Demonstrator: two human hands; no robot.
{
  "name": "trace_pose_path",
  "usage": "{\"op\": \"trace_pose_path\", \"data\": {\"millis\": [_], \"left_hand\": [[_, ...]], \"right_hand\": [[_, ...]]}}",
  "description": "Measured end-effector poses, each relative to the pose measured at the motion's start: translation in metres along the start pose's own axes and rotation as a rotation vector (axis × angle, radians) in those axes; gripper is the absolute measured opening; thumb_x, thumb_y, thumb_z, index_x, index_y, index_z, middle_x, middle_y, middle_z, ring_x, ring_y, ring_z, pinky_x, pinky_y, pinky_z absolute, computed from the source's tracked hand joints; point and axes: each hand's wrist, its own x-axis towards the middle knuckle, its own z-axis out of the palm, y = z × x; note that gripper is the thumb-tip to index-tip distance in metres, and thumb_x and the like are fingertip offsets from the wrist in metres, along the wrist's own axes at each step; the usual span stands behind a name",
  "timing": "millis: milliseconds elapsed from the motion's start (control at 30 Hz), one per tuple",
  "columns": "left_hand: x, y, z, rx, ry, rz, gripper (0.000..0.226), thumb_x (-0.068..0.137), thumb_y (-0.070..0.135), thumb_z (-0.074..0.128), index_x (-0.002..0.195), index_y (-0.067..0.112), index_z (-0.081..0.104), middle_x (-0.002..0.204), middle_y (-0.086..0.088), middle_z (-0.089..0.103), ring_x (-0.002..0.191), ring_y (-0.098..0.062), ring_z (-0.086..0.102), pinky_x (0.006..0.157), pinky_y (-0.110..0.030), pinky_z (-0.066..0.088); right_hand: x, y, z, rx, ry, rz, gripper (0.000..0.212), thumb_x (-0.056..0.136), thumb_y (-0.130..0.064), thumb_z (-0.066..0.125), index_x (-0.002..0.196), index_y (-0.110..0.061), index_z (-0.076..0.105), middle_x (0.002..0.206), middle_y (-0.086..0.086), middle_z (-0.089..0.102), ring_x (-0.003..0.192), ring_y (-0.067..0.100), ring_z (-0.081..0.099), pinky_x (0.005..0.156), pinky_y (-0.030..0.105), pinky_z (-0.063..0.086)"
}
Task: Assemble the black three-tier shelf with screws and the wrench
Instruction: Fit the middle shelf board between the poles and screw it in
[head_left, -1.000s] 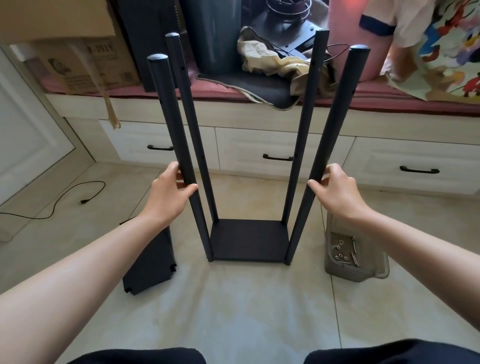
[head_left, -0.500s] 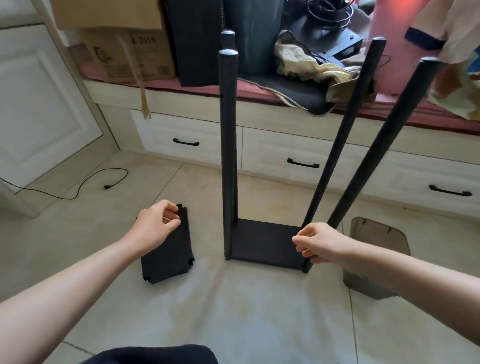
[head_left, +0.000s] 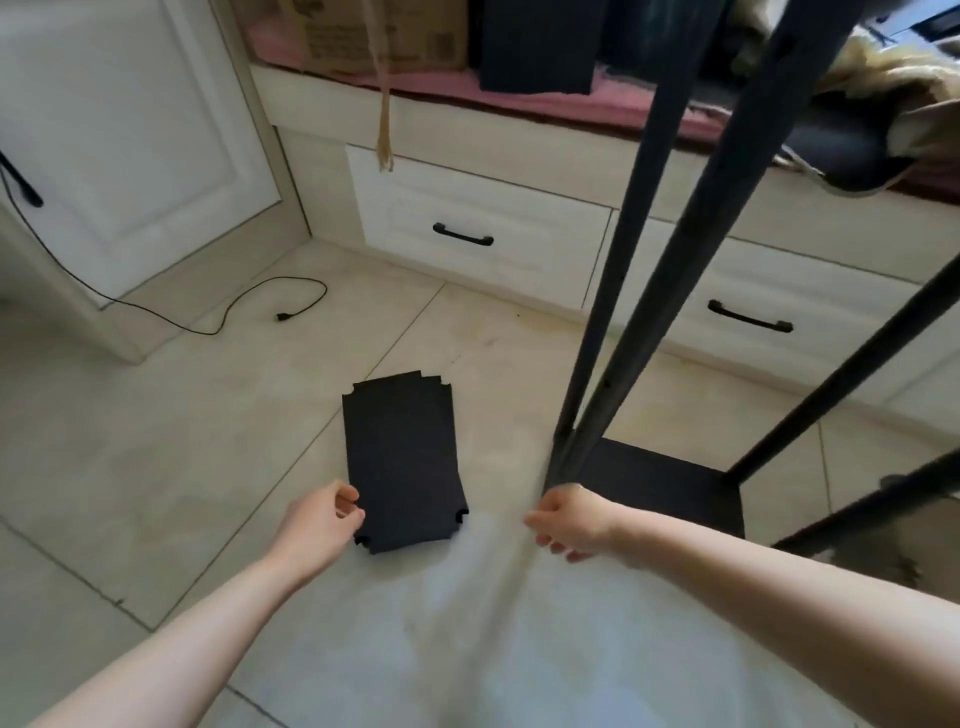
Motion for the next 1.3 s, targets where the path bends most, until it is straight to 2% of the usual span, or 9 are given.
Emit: {"op": "trace_pose_path", "data": {"millis": [133,300,433,567,700,833,967,1133,1300], "left_hand": [[0.017,-0.020,0.019,-0.043,-0.007,-0.065,0.032,0.097,0.018,0.062,0.126,0.007,0.058,0.121,-0.009,0.064,0.103,-0.021,0.059,0.084,-0.027,0.041],[0.023,-0.023,0.037,-0.163,-0.034,-0.202,0.055,0.098,0.021,0.061,0.146,0.004,0.041,0.149,-0.013,0.048,0.135,-0.031,0.047,0.103,-0.031,0.038],[0.028,-0.023,0.053,-0.259,-0.087,-0.247,0.056,0.097,0.022,0.061,0.146,0.007,0.038,0.148,-0.009,0.050,0.133,-0.029,0.049,0.094,-0.025,0.036],[0.034,-0.019,0.060,-0.363,-0.085,-0.288,0.054,0.096,0.018,0.064,0.145,0.009,0.042,0.144,-0.008,0.054,0.130,-0.028,0.052,0.107,-0.034,0.042],[0.037,-0.014,0.065,-0.448,-0.067,-0.343,0.054,0.094,0.012,0.063,0.143,0.009,0.043,0.141,-0.009,0.055,0.128,-0.029,0.053,0.105,-0.034,0.043],[0.038,-0.015,0.065,-0.422,-0.010,-0.391,0.046,0.093,0.009,0.060,0.137,0.006,0.047,0.132,-0.012,0.058,0.112,-0.030,0.058,0.093,-0.035,0.047],[0.041,-0.018,0.067,-0.438,0.042,-0.398,0.040,0.093,0.013,0.063,0.131,0.006,0.053,0.111,-0.008,0.062,0.097,-0.027,0.061,0.079,-0.030,0.044],[0.046,-0.014,0.063,-0.552,0.076,-0.420,0.038,0.092,0.017,0.068,0.127,0.006,0.057,0.103,-0.007,0.067,0.086,-0.026,0.068,0.090,-0.037,0.053],[0.042,-0.005,0.053,-0.761,0.027,-0.444,0.016,0.094,0.014,0.070,0.108,0.008,0.065,0.099,-0.008,0.071,0.072,-0.016,0.063,0.049,-0.018,0.047]], "right_hand": [[0.036,-0.013,0.021,0.092,-0.077,0.030,0.033,0.101,-0.041,0.047,0.117,-0.012,0.054,0.102,0.001,0.064,0.093,0.017,0.062,0.078,0.028,0.055],[0.066,-0.025,0.039,0.218,-0.081,0.116,0.040,0.102,-0.040,0.047,0.127,-0.009,0.050,0.112,0.004,0.063,0.101,0.020,0.063,0.091,0.034,0.055],[0.080,-0.027,0.058,0.331,-0.094,0.158,0.052,0.102,-0.038,0.047,0.144,-0.010,0.038,0.122,0.007,0.058,0.103,0.023,0.063,0.086,0.033,0.055],[0.080,-0.023,0.076,0.483,-0.119,0.168,0.065,0.100,-0.038,0.052,0.154,-0.018,0.022,0.129,0.009,0.053,0.104,0.026,0.064,0.087,0.035,0.057],[0.082,-0.023,0.084,0.581,-0.153,0.163,0.069,0.100,-0.035,0.054,0.156,-0.024,0.016,0.134,0.009,0.050,0.106,0.027,0.064,0.089,0.037,0.057],[0.086,-0.022,0.088,0.670,-0.173,0.168,0.068,0.097,-0.024,0.060,0.153,-0.024,0.021,0.143,0.007,0.045,0.105,0.028,0.063,0.084,0.035,0.057],[0.093,-0.014,0.088,0.758,-0.187,0.185,0.052,0.095,-0.017,0.064,0.141,-0.023,0.040,0.126,0.008,0.055,0.102,0.029,0.064,0.082,0.036,0.058],[0.098,-0.013,0.086,0.876,-0.143,0.199,0.040,0.093,-0.010,0.064,0.130,-0.010,0.051,0.107,0.016,0.058,0.089,0.031,0.062,0.079,0.038,0.057],[0.095,-0.026,0.077,1.112,-0.017,0.195,0.029,0.094,0.004,0.059,0.121,0.002,0.052,0.119,0.024,0.061,0.093,0.040,0.070,0.076,0.042,0.059]]}}
